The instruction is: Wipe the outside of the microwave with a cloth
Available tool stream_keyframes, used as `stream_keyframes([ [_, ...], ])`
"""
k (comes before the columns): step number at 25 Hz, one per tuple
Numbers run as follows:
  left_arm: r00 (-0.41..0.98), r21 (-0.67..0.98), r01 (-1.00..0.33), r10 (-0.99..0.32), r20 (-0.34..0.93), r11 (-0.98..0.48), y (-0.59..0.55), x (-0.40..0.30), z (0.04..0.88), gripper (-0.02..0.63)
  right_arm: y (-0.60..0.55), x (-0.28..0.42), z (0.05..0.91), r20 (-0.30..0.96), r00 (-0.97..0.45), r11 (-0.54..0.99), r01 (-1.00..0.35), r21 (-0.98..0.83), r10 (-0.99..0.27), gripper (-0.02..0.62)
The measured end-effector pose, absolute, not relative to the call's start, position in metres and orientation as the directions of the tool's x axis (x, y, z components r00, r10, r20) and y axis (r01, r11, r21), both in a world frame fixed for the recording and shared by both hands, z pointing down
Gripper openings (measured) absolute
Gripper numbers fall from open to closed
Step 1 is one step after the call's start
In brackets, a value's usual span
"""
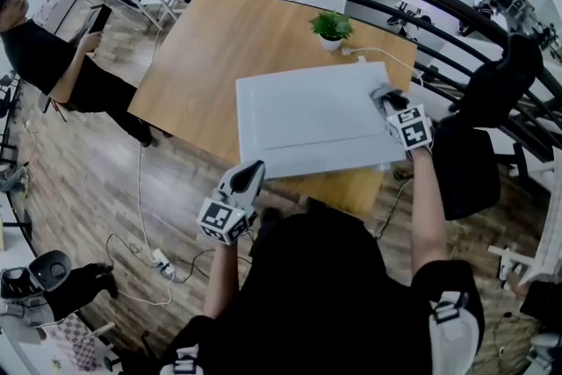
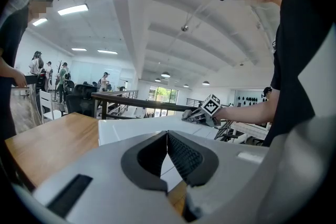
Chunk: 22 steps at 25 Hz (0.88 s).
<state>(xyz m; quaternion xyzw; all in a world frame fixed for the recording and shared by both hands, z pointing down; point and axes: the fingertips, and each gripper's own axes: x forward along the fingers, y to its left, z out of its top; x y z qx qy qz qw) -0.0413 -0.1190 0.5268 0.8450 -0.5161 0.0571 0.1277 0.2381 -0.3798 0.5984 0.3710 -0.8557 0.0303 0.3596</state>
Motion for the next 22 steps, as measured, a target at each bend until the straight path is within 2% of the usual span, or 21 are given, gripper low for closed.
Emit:
stream_keyframes([
  [6,0.441,0.155,-0.897,-0.866,0.235,-0.414,-0.117,-0.039,0.528,0.003,-0.384,0.244,0.609,0.664,-0.457,0.724,-0.664,0.188,-0.592,0.018],
  [10,0.430,0.151,-0.902,-0.872,0.235,-0.405,-0.115,-0.039,0.530,0.003,-0.400,0.242,0.596,0.614,-0.471,0.715,-0.659,0.232,-0.633,0.018],
  [15,0.409,0.151,-0.912,-0.880,0.242,-0.383,-0.112,-0.042,0.529,0.003,-0.404,0.245,0.604,0.650,-0.455,0.718,-0.665,0.207,-0.609,0.018],
  [22,0.400,0.150,-0.915,-0.885,0.236,-0.374,-0.109,-0.042,0.532,0.003,-0.426,0.248,0.603,0.627,-0.463,0.698,-0.691,0.188,-0.626,0.017],
])
